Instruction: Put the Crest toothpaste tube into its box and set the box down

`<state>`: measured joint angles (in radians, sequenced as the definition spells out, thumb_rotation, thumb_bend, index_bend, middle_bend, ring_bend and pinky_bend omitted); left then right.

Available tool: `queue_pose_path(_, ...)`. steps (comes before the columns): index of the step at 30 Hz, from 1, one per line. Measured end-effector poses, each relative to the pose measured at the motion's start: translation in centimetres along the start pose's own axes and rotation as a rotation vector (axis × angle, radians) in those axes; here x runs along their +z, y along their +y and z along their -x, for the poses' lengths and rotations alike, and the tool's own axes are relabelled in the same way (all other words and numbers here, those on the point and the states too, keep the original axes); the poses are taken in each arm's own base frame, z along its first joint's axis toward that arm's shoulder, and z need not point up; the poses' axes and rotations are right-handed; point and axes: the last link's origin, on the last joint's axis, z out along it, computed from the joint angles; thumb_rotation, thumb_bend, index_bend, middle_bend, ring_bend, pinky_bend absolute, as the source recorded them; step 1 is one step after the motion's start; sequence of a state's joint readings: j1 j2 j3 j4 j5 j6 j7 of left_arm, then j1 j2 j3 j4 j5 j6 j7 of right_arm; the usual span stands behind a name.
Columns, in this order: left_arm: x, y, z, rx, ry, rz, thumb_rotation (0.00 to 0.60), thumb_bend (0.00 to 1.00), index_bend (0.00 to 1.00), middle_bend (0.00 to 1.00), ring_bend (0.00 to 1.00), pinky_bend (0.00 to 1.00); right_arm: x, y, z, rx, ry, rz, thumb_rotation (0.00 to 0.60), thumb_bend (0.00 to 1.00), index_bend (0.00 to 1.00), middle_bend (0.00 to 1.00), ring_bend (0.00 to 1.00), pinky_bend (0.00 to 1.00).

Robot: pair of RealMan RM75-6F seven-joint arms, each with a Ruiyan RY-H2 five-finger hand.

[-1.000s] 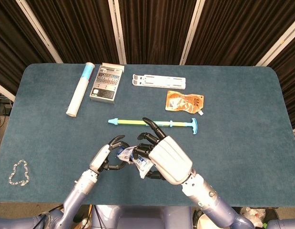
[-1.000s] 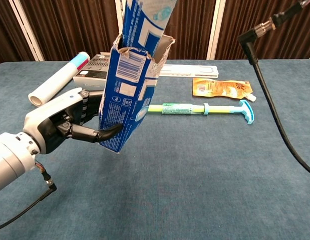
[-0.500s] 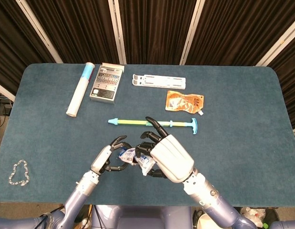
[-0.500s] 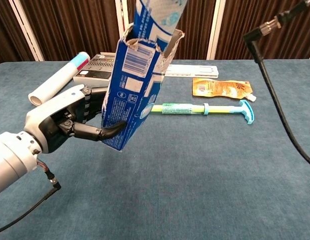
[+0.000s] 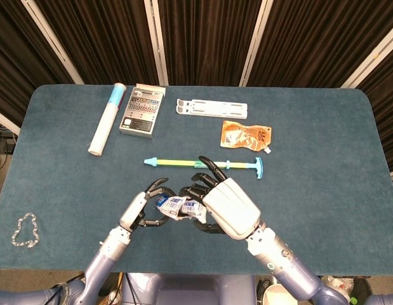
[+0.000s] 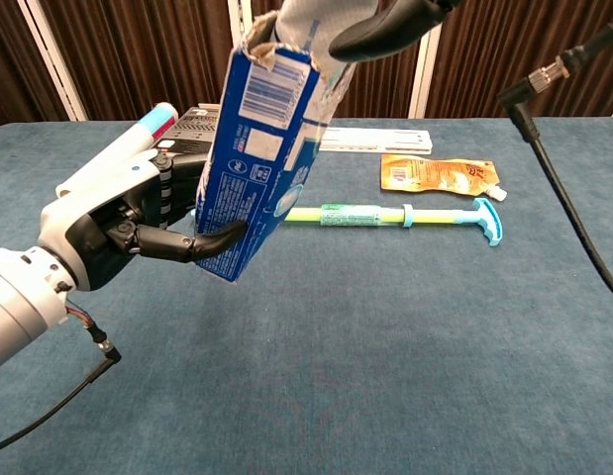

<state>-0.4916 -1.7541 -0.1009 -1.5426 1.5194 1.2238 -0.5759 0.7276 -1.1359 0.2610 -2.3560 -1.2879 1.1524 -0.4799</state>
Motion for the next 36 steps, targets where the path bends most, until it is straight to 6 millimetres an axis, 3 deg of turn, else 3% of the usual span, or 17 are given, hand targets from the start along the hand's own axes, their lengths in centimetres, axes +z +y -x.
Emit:
queue_pose_path(12,0.0,0.0,-0.7,-0.024,0.024,0.013,0.6,0.46,0.43,0.41,0.09,0.07,-0.2,0.4,-1.6,-0.023,0.048,-0.014,0.6,0.16,0.28,0.18,0.16,0.0)
queue_pose_path(20,-0.7,-0.5,-2.6,-0.001,0.054,0.008,0.6,0.46,0.43,0.41,0.09,0.07,-1.5,1.3,-4.7,-0.067,0.198,0.007,0.6,0.16,0.28,0.15,0.15,0.0)
queue_pose_path(25,-1.6,-0.6,-5.3,0.022,0.096,0.0,0.6,0.46,0.43,0.4,0.09,0.07,-4.3,3.3,-8.4,-0.142,0.362,0.102,0.6,0.16,0.28,0.15,0.15,0.0)
queue_pose_path(30,-2.6,0.5,-8.1,0.038,0.14,0.023,0.6,0.46,0.43,0.4,0.09,0.07,-8.0,5.7,-11.4,-0.24,0.415,0.253,0.6,0.16,0.25,0.15,0.15,0.0)
queue_pose_path(36,-3.2,1.8,-10.0,0.061,0.161,0.035,0.6,0.46,0.43,0.4,0.09,0.07,-10.5,9.2,-12.0,-0.312,0.388,0.378,0.6,0.16,0.24,0.15,0.15,0.0)
